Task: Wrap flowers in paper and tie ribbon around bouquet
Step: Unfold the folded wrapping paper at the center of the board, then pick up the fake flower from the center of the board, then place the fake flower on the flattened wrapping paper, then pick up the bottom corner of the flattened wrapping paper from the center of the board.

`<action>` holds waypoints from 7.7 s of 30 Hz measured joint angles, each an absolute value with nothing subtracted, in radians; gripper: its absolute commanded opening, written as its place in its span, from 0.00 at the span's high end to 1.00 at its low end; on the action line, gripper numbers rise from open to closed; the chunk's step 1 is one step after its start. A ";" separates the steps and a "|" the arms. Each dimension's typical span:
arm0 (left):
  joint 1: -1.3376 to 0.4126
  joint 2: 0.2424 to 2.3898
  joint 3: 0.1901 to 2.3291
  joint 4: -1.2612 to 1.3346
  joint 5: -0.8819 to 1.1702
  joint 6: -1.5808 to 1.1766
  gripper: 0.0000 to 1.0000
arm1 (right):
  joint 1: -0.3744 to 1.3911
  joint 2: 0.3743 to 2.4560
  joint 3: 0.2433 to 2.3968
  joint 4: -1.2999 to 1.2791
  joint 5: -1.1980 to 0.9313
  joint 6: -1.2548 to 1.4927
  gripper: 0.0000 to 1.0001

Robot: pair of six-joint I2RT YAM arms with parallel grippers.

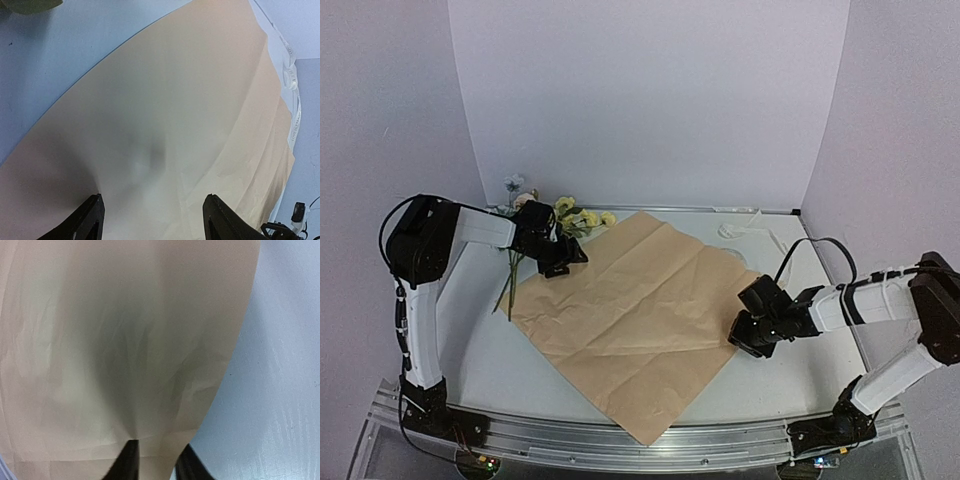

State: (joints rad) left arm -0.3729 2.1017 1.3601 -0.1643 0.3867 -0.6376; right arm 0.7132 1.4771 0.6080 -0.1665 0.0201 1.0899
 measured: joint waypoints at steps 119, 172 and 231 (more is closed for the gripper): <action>-0.778 2.418 2.113 -0.683 0.063 -0.786 1.00 | 0.701 1.473 0.878 -0.359 0.039 0.745 0.16; -0.747 2.201 1.784 -0.505 -0.027 -0.735 0.25 | 0.709 1.537 0.777 -0.300 -0.018 0.816 0.19; -0.804 1.219 0.818 -0.146 0.406 -0.399 0.36 | 1.157 1.645 0.960 -0.182 0.156 0.892 0.16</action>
